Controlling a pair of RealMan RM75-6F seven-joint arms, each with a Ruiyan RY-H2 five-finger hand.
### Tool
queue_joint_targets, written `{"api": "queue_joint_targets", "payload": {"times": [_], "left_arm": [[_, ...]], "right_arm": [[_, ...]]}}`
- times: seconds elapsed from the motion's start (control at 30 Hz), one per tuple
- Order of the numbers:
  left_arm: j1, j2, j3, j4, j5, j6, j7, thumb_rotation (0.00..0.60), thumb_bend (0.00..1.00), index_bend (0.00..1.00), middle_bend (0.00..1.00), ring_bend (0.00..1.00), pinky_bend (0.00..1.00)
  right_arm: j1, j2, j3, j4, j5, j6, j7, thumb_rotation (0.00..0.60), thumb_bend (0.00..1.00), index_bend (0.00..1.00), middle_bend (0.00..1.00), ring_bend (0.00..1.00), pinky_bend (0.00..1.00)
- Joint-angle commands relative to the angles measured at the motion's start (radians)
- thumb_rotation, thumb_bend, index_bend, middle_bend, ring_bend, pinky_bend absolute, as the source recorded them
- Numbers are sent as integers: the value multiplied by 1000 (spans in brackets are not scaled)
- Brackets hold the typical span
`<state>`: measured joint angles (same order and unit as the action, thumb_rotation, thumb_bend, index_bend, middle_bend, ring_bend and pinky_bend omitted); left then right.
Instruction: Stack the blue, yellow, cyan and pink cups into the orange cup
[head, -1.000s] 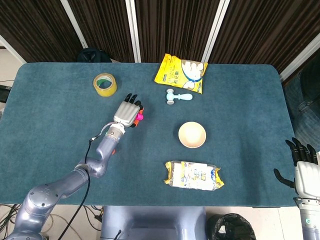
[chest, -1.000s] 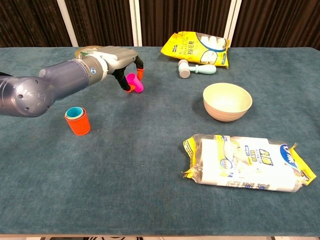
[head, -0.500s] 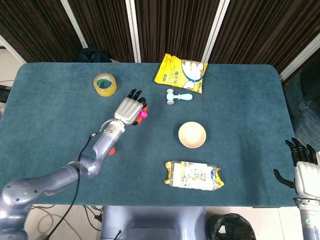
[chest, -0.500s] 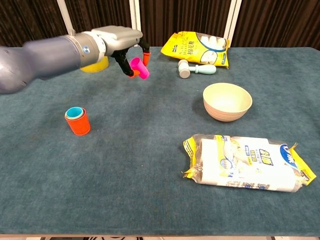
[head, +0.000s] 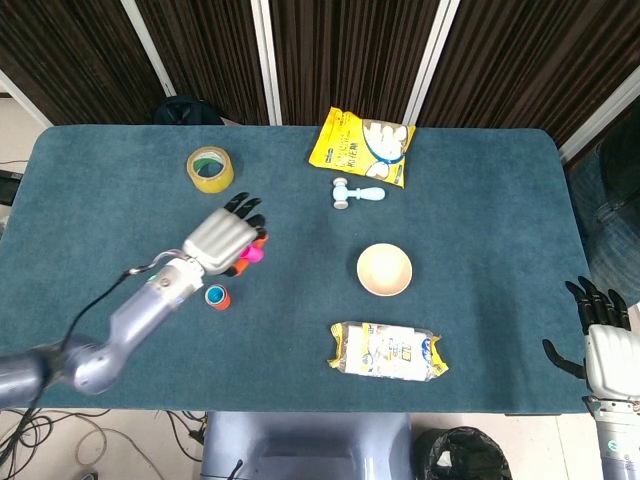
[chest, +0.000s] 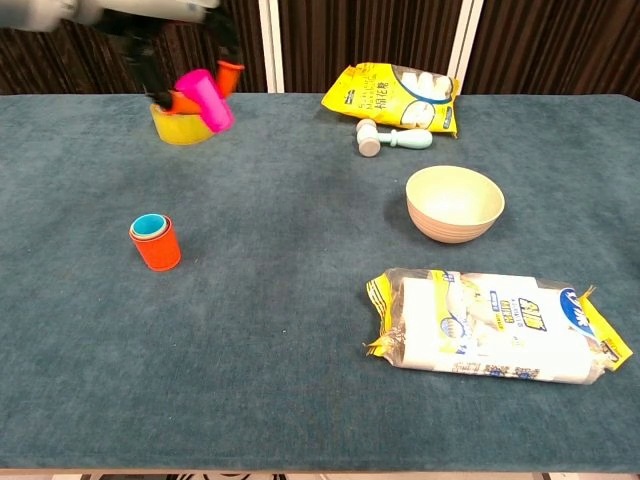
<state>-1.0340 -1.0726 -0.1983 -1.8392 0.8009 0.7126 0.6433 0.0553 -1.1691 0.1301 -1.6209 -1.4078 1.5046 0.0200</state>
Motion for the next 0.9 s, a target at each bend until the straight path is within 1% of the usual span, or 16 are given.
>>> {"api": "queue_joint_targets", "payload": {"times": [0.03,0.17,0.33,0.5,0.67,0.9], "left_arm": [[14,113,67,-101,-73,3,40,600,357,483,236,0,0],[25,131,116,-106,-73,-8,37,600,357,483,236,0,0],[47,81,148,-54,-28,-10,3,600,357,484,238,0,0],[69,28,163,8,23,-6,-42,600,357,484,238,0,0],[79,-7,172,54,62,-8,-77,600,357,483,238,0,0],[84,-48,176,94,103,-19,-123,600,357,483,237,0,0]], "right_arm": [[0,0,1,-1,0,1,1,600,324,126,79,124,25],[0,0,1,0,1,1,0,600,325,125,79,124,25],[0,0,0,-1,-1,1,-2,600,324,126,79,124,25],[0,-2,1,2,-1,2,-1,600,325,125,79,124,25],[4,-7,-3,7,-1,-7,-5,600,324,125,79,124,25],[4,-8,-1,8,2,-6,-7,600,324,125,79,124,25]]}}
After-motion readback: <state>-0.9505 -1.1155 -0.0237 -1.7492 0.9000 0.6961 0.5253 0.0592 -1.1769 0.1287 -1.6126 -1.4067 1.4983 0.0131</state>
